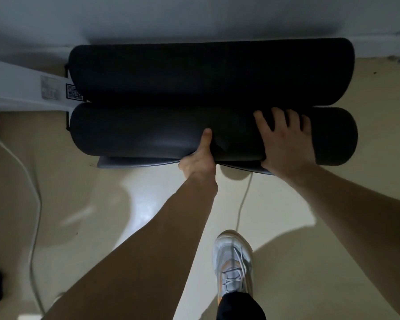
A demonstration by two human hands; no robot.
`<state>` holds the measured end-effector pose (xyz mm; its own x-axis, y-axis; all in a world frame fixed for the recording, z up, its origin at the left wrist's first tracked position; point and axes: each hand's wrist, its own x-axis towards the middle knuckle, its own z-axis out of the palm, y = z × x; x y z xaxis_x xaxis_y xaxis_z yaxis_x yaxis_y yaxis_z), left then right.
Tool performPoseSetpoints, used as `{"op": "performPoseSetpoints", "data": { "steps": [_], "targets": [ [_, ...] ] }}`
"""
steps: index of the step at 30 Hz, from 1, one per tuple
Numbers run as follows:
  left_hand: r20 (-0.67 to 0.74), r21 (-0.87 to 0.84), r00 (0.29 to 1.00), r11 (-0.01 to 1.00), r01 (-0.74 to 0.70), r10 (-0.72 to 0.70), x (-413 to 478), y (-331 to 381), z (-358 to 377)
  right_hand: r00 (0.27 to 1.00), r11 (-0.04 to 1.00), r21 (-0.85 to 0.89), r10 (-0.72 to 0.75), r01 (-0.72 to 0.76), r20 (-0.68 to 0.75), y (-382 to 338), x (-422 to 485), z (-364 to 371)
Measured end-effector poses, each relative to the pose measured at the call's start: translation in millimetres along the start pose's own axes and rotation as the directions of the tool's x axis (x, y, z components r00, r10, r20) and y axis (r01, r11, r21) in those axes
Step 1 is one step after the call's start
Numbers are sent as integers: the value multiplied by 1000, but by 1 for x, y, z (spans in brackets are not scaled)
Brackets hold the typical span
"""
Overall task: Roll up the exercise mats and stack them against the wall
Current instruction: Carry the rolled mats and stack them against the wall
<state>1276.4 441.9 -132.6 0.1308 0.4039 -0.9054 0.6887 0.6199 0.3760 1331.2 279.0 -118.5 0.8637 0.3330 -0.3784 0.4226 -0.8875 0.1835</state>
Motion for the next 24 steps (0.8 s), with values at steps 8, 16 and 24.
{"op": "performPoseSetpoints", "data": {
  "steps": [8,16,24],
  "targets": [
    [27,-63,999,998,-28,29,4,-13,-7,991,995,7,-103,104,-82,4,-6,8],
    [86,-112,996,993,48,-38,4,3,3,994,994,18,-108,107,33,5,12,1],
    [149,-165,987,986,-29,54,19,-3,-6,991,993,-41,-109,107,-75,-8,2,7]
  ]
}}
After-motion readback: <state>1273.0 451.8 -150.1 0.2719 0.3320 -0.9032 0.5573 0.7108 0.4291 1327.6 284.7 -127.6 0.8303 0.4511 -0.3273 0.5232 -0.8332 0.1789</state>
